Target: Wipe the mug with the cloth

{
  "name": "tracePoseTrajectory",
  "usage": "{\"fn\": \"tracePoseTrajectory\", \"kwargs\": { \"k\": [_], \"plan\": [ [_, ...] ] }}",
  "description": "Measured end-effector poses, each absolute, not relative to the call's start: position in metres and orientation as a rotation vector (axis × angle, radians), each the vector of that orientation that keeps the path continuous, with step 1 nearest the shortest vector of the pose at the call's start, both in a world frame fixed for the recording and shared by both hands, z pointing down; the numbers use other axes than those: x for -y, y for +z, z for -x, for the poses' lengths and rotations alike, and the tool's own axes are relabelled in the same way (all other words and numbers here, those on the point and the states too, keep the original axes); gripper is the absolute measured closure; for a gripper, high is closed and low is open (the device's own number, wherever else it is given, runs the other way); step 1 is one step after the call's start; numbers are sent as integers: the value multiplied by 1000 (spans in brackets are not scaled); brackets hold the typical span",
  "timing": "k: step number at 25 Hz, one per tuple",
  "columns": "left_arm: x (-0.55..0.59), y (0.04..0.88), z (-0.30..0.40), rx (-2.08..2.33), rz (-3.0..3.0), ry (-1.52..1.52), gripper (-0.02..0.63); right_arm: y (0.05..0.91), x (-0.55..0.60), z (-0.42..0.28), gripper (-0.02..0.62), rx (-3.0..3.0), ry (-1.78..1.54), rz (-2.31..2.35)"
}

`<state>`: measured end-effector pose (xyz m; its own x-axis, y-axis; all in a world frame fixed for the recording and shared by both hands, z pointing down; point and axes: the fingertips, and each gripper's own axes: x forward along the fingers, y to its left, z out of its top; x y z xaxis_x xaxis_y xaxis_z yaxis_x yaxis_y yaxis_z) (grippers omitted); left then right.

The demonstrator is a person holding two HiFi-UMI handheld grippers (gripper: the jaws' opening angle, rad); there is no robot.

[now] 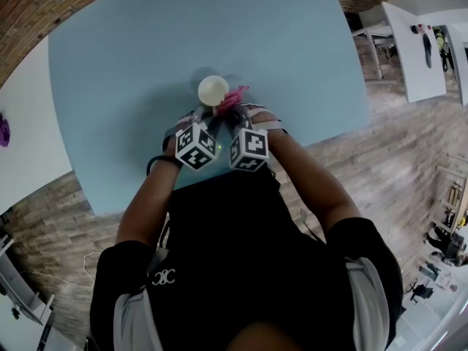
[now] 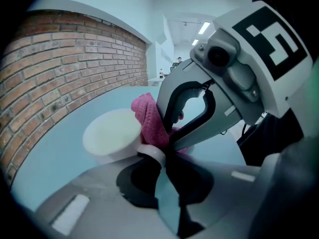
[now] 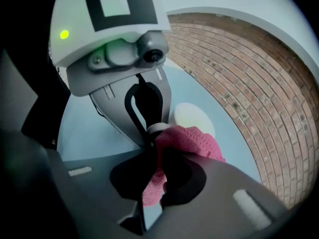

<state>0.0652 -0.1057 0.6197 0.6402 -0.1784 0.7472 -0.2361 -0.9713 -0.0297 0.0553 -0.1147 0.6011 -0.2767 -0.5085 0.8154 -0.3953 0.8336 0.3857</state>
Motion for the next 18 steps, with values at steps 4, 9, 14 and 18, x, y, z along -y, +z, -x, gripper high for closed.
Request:
{"fn": "tracePoseTrajectory", "kwargs": {
  "k": [4, 9, 14, 18],
  "plan": [
    [105, 620, -64, 352, -2776, 1259, 582, 616, 118, -61, 558, 1867, -110, -637],
    [101, 618, -59, 310, -2780, 1250, 583, 622, 122, -65, 558, 1908, -12, -678],
    [97, 618, -48, 283, -2780, 1264, 584, 626, 129, -66, 558, 1947, 112, -746],
    [96, 620, -38, 296, -2773, 1276, 583, 625, 134, -65, 558, 1951, 206, -799]
  ]
}}
